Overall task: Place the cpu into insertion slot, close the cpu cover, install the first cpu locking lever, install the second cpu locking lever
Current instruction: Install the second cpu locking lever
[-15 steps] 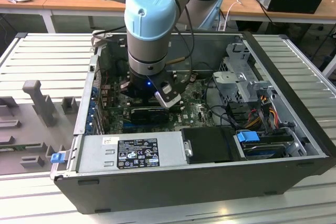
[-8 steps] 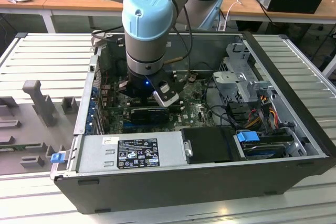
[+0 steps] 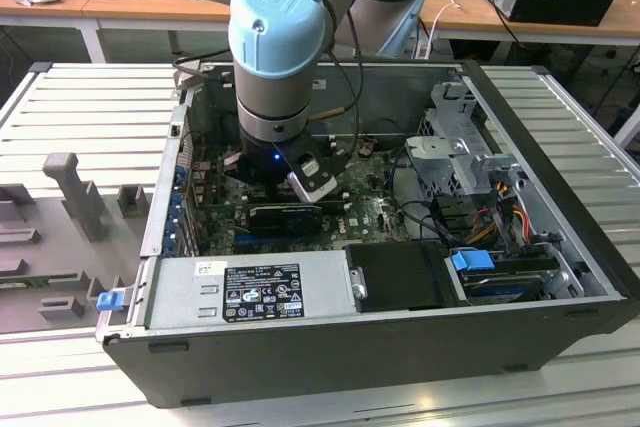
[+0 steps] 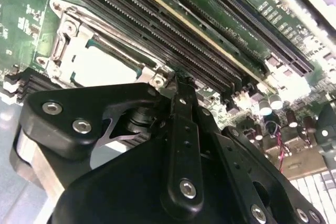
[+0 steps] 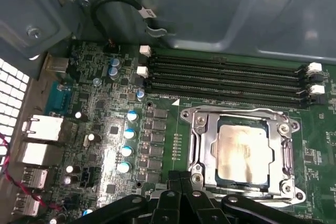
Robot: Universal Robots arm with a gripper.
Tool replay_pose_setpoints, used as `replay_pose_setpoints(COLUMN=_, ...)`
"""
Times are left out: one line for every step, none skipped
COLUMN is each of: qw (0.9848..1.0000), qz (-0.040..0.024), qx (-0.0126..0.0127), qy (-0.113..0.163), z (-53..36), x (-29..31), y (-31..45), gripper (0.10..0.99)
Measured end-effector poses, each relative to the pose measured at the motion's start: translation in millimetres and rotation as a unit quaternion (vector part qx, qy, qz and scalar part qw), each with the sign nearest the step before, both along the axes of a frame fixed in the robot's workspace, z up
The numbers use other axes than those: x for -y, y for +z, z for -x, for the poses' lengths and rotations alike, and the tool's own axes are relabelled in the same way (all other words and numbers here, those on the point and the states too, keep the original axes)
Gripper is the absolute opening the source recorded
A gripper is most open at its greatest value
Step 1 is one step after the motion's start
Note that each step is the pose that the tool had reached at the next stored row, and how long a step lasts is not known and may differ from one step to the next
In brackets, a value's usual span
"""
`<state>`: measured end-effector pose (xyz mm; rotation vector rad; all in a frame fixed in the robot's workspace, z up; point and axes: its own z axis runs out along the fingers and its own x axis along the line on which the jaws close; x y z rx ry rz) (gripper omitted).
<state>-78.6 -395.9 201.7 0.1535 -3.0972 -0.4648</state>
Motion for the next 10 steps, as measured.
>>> replay_pose_setpoints(qw=1.0000, qz=0.0000, qx=-0.0001, qy=0.000, z=0.2, x=0.0, y=3.9, gripper=0.106)
replay_pose_setpoints(qw=1.0000, qz=0.0001, qx=-0.0001, qy=0.000, z=0.3, x=-0.1, y=8.4, gripper=0.106)
replay_pose_setpoints(qw=1.0000, qz=0.0001, qx=-0.0001, qy=0.000, z=0.4, x=0.0, y=10.7, gripper=0.106)
replay_pose_setpoints(qw=1.0000, qz=0.0001, qx=-0.0001, qy=0.000, z=0.4, x=0.0, y=12.7, gripper=0.106)
replay_pose_setpoints(qw=1.0000, qz=0.0001, qx=-0.0001, qy=0.000, z=0.4, x=0.0, y=15.2, gripper=0.106)
replay_pose_setpoints(qw=1.0000, qz=0.0001, qx=-0.0001, qy=0.000, z=0.4, x=0.0, y=17.1, gripper=0.106)
replay_pose_setpoints(qw=1.0000, qz=0.0001, qx=-0.0001, qy=0.000, z=0.4, x=0.0, y=21.4, gripper=0.106)
replay_pose_setpoints(qw=1.0000, qz=0.0001, qx=-0.0001, qy=0.000, z=0.4, x=-0.1, y=27.3, gripper=0.106)
replay_pose_setpoints(qw=1.0000, qz=0.0001, qx=-0.0001, qy=0.000, z=0.4, x=0.0, y=28.9, gripper=0.106)
replay_pose_setpoints(qw=1.0000, qz=0.0000, qx=0.0000, qy=0.000, z=0.4, x=-0.1, y=29.6, gripper=0.106)
